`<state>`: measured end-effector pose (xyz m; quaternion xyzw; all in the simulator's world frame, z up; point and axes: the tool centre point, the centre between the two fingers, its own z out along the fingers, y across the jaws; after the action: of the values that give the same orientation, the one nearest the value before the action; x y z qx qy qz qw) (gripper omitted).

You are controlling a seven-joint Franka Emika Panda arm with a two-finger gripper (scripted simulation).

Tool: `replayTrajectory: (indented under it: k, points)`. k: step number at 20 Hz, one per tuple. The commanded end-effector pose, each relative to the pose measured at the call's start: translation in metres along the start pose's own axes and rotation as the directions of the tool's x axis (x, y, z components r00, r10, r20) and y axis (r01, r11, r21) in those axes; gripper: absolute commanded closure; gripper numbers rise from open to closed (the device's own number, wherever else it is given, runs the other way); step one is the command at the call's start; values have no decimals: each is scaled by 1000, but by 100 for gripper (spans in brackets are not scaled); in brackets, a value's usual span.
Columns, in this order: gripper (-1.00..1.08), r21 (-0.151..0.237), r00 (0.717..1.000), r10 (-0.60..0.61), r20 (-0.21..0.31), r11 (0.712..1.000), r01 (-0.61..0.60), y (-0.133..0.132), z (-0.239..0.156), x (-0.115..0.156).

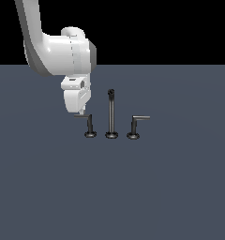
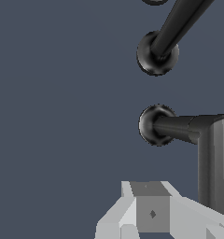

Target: Turn on the faucet by rotating a designated handle.

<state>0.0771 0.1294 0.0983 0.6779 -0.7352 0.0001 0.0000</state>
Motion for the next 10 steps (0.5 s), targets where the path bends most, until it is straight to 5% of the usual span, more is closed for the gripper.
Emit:
replayTrajectory:
  k: [1,10]
  points:
    - [108,0,1000,-1,0,1000,1,7,0,-4]
    - [108,0,1000,-2,0,1000,2,34,0,-17]
